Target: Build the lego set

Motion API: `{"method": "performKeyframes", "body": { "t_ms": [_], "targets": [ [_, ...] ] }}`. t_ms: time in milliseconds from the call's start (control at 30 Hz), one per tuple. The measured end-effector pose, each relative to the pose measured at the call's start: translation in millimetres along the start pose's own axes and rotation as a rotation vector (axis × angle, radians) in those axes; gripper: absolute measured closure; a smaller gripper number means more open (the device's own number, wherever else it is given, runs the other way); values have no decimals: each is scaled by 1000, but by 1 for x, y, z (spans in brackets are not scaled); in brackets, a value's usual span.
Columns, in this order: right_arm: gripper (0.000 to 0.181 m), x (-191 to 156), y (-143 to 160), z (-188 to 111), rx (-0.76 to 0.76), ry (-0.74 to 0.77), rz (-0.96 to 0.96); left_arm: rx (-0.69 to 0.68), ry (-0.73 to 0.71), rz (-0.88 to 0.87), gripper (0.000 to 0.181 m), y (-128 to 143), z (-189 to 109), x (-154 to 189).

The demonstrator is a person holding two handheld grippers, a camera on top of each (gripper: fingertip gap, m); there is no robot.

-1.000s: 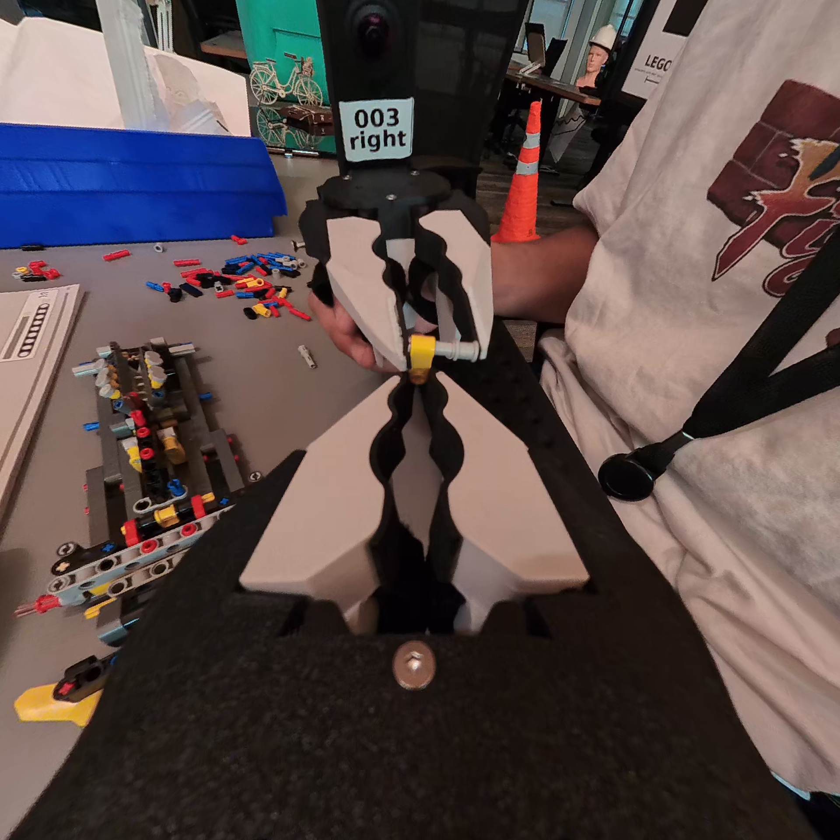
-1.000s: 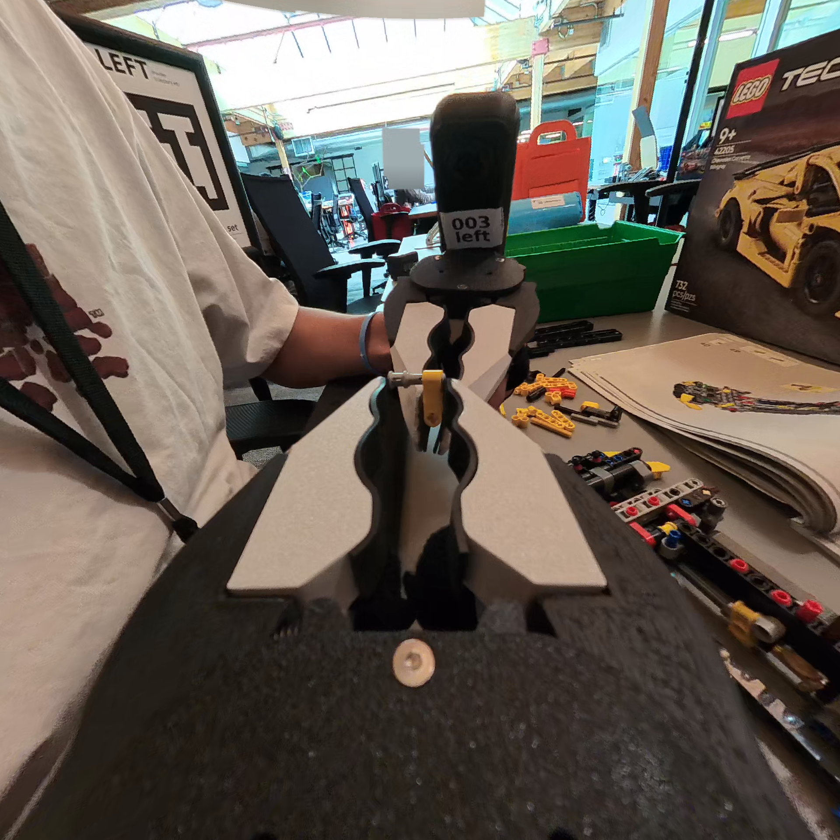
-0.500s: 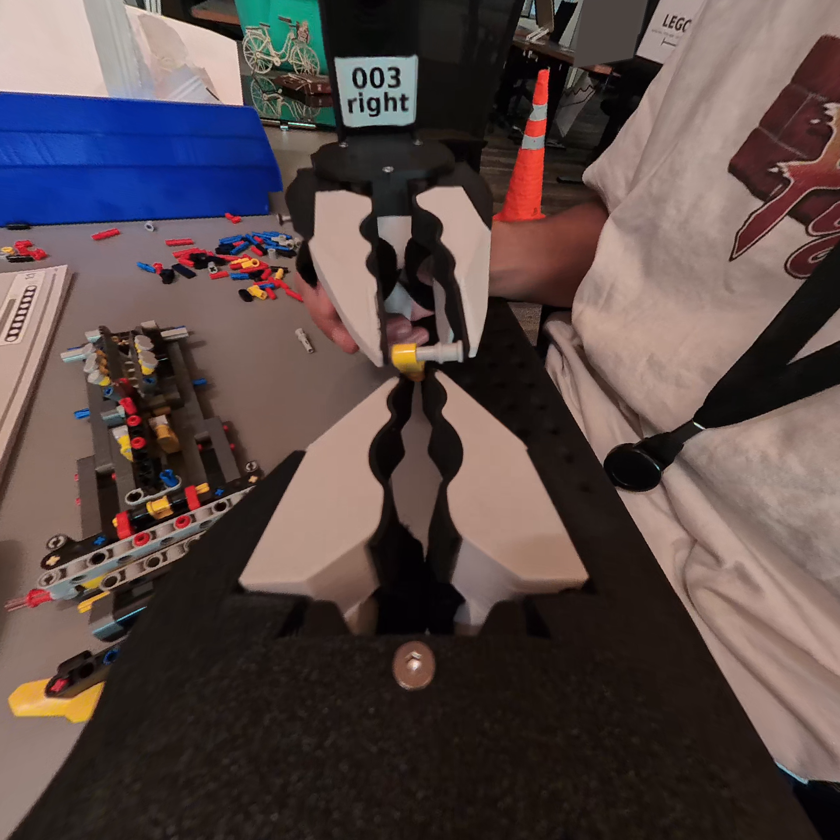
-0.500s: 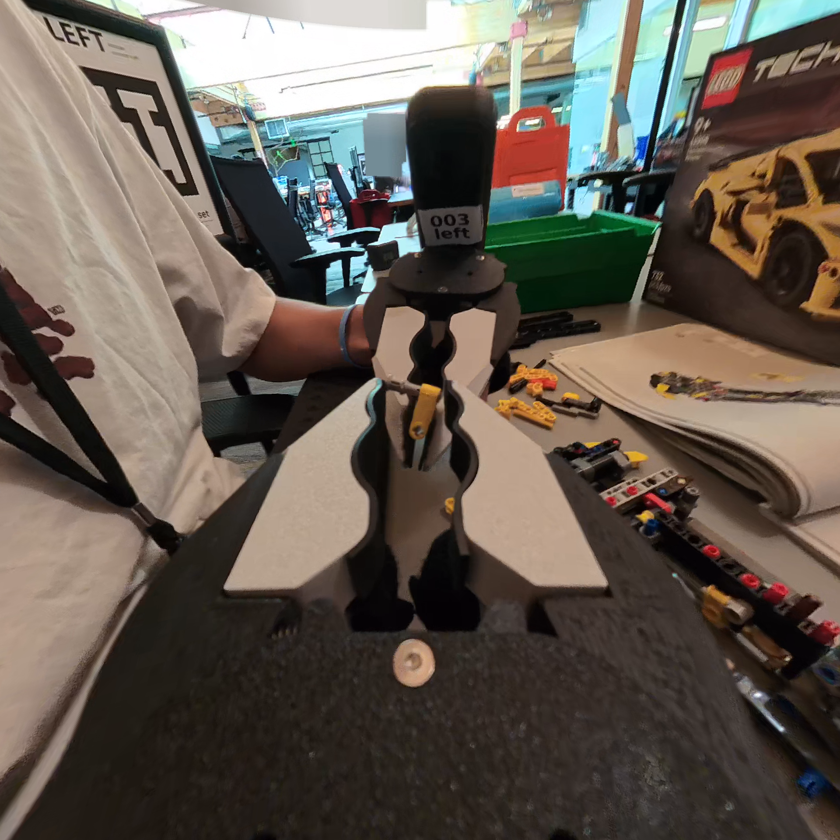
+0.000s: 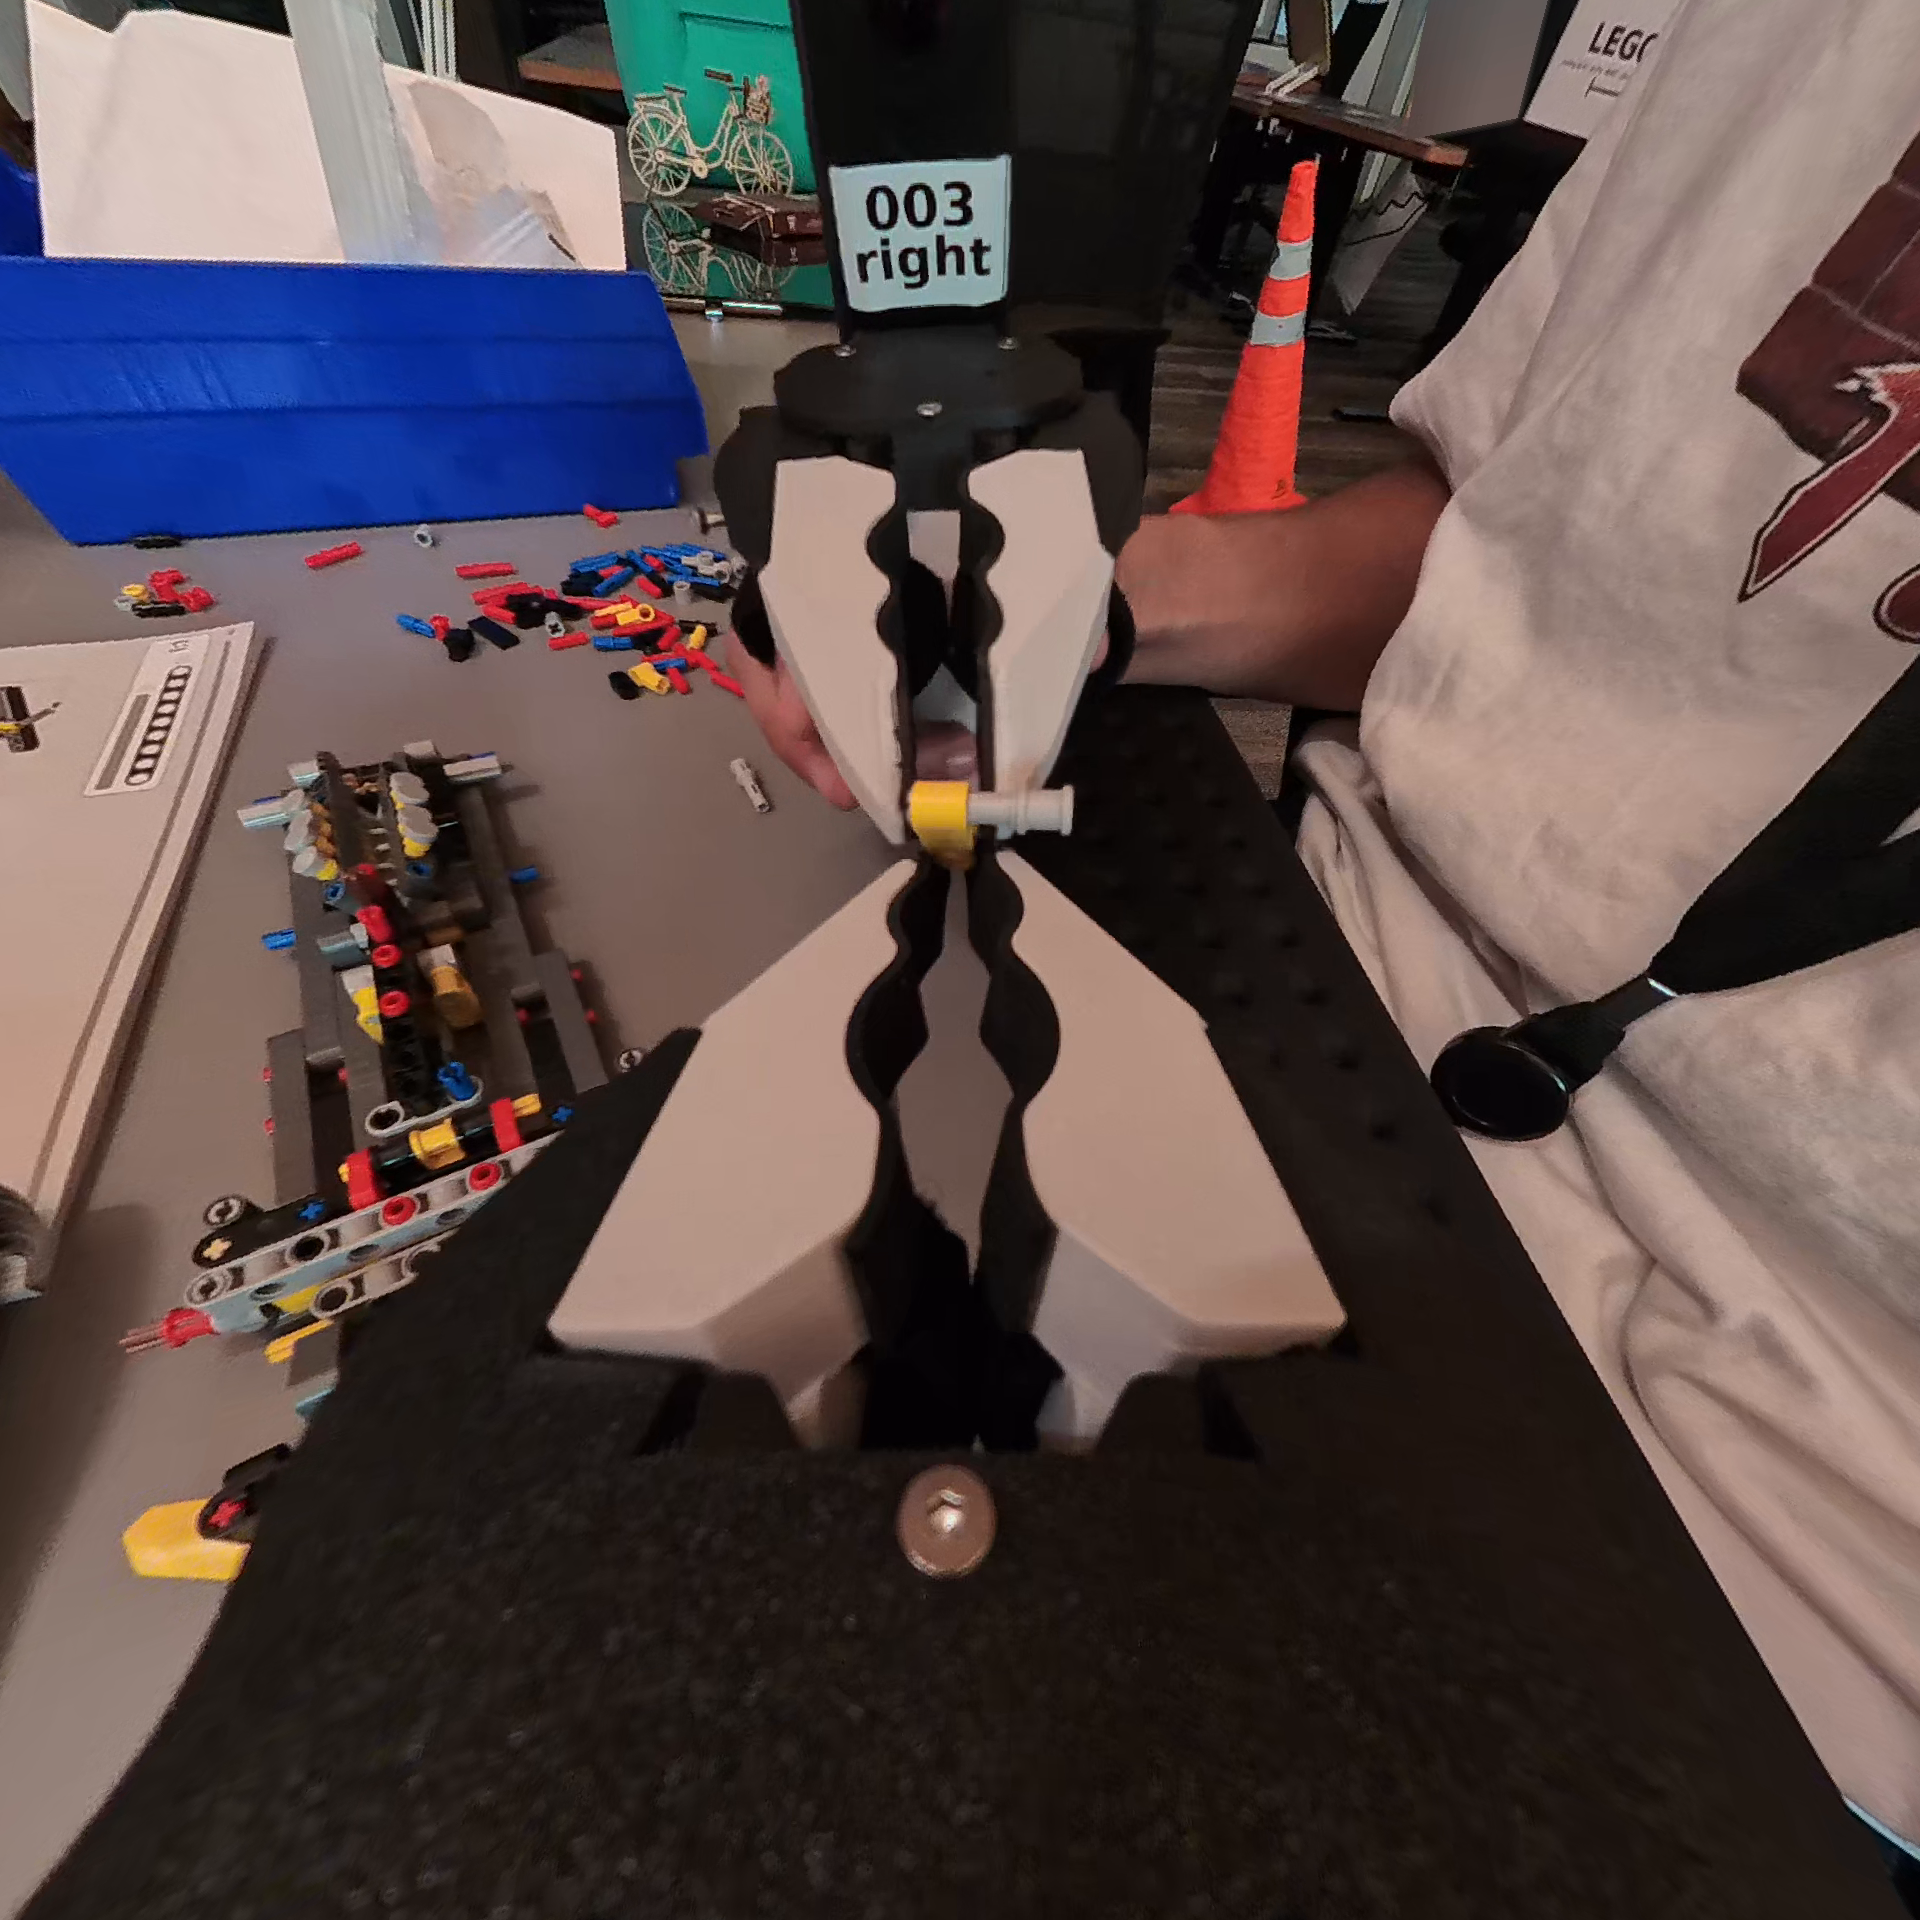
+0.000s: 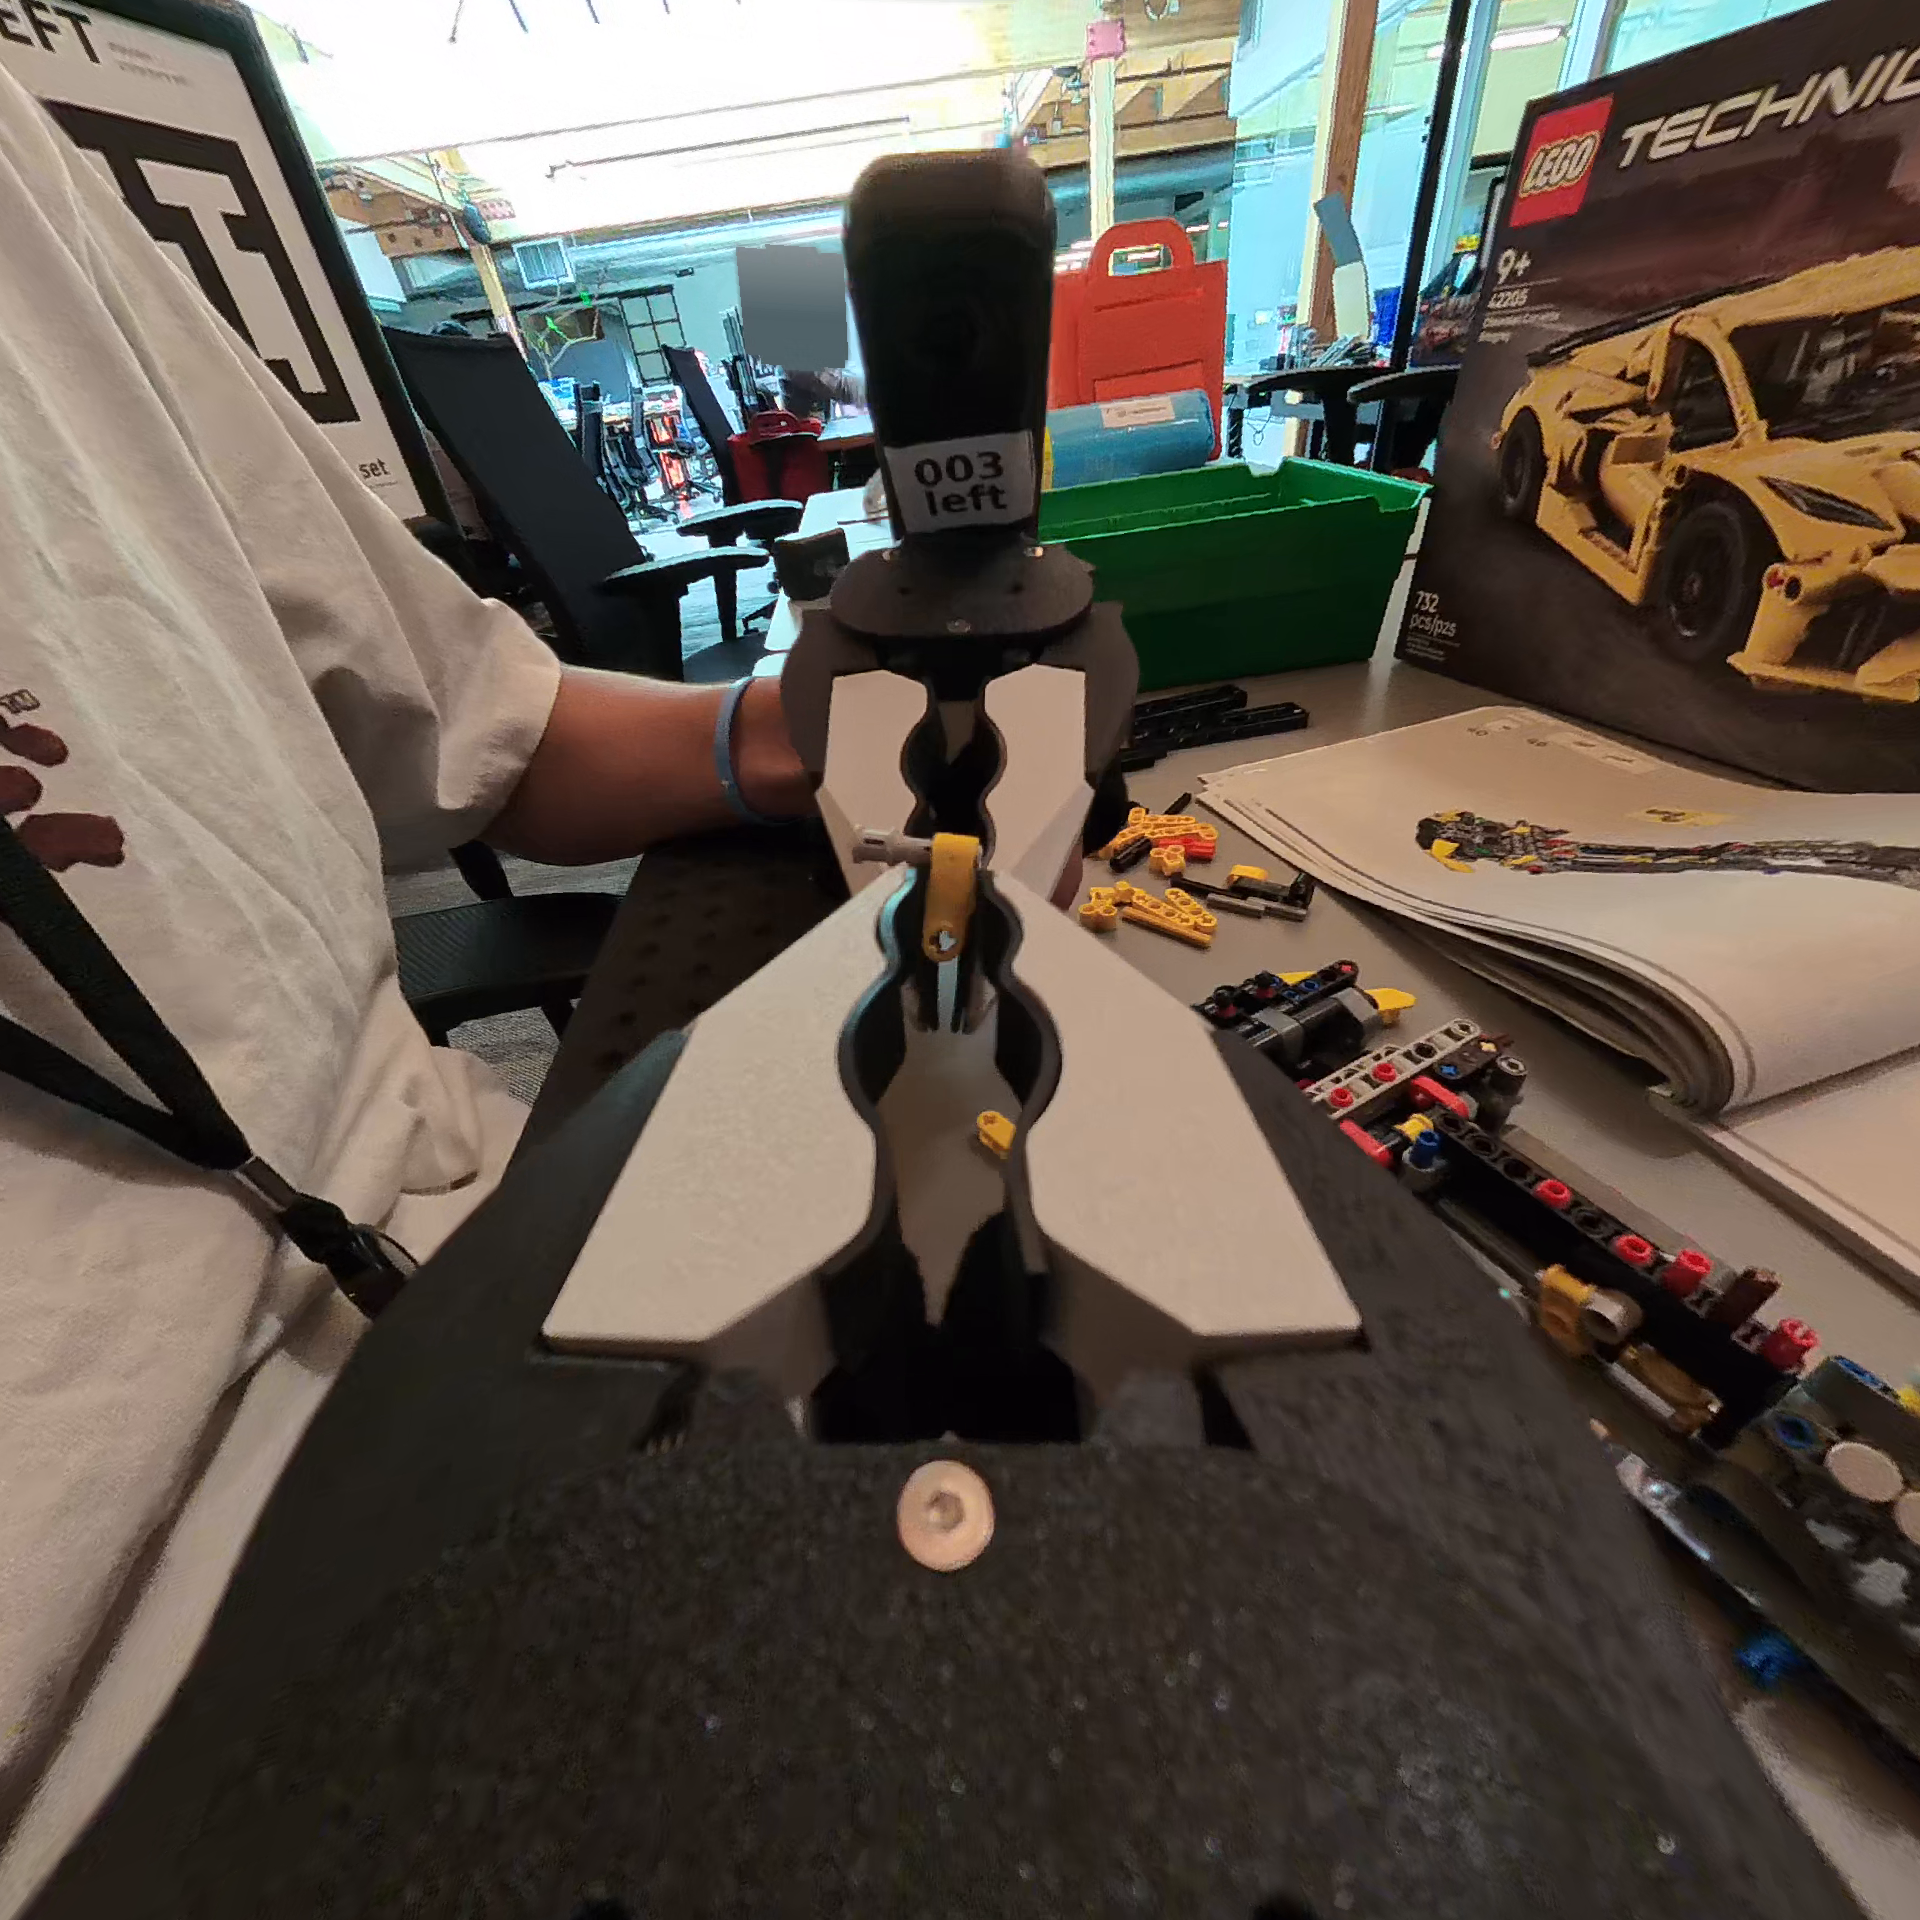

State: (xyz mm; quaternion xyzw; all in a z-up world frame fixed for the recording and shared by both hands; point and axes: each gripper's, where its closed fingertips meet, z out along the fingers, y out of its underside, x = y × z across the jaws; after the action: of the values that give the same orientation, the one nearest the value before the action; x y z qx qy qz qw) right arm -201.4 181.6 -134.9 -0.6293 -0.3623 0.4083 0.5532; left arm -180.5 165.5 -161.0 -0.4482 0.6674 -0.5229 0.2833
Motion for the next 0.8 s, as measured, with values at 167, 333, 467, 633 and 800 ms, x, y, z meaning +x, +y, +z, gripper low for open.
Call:
{"method": "performKeyframes", "body": {
  "t_ms": [167, 333, 467, 633, 800],
  "targets": [
    [167, 1, 1, 1, -4, 5, -11, -6, 8, 1, 178, 1, 0, 2],
    [171, -1, 1, 2, -3, 21, -74, -11, 14, -3, 178, 2, 1, 3],
    [171, 0, -1, 3, 29, 42, -187, -10, 13, -3, 178, 2, 0, 2],
    [172, -2, -2, 3, 51, 47, -225, -6, 23, -4, 178, 1, 0, 4],
    [172, -4, -1, 4, 56, 30, -215, -9, 22, 11, 179, 2, 2, 5]
  ]
}}
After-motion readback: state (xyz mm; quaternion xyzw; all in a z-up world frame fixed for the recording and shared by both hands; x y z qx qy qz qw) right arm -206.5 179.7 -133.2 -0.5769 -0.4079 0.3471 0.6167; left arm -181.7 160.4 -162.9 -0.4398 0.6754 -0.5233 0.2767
